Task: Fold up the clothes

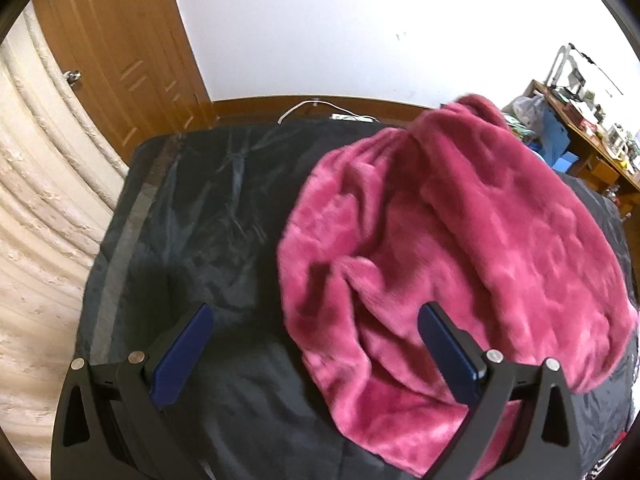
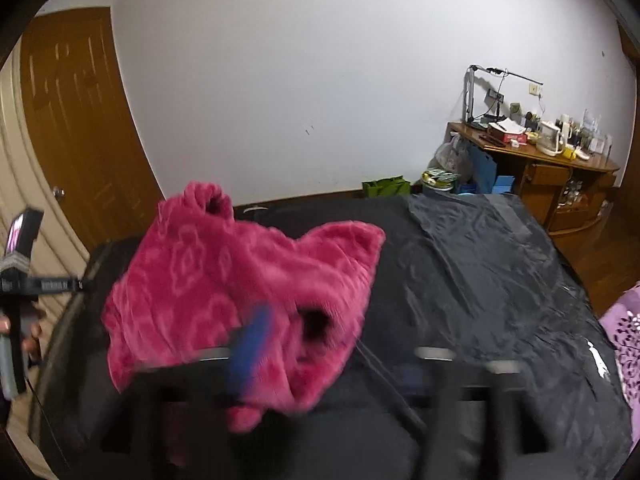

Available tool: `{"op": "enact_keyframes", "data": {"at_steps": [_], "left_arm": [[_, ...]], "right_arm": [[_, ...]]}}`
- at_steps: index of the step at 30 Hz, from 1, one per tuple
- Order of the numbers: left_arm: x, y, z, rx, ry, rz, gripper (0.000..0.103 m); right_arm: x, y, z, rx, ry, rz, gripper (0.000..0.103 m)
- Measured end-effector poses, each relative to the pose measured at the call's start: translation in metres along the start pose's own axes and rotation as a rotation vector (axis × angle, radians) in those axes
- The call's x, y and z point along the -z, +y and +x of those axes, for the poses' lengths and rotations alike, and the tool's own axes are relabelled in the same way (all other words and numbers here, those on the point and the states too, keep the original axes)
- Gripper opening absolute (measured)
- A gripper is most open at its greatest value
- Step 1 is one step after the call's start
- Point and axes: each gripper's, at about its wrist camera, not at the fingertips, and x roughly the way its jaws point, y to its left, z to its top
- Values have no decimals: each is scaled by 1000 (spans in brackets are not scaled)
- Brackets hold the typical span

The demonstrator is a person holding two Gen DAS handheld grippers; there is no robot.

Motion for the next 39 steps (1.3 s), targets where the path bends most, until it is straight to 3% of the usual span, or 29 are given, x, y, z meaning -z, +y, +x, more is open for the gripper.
{"op": "enact_keyframes", "data": {"at_steps": [5,14,19,24,30,34,36,38,39], "left_arm": [[-26,26,18,-4,-13,-45,102],[-78,45,86,100,33,-35,102],[-88,37,124,254,101,-45,102],[-88,18,140,374,117,-15,102],[-85,-1,176,313,216,-1,102],[-82,0,180,312,236,-36,102],[-81,1,180,310,236,-38,96],[-79,5,180,336,243,-39,72],[-79,6,180,356,251,-41,53]], "right_arm": [[-23,16,28,-53,4,-4,80],[-50,48,84,-77,62,-30,80],[-51,58,103,-72,99,-38,80],[-43,57,119,-60,149,-31,80],[-49,44,134,-46,177,2,80],[-56,42,149,-57,199,8,80],[-57,42,157,-92,226,19,80],[-56,43,167,-132,256,33,80],[-55,44,170,-149,270,34,80]]}}
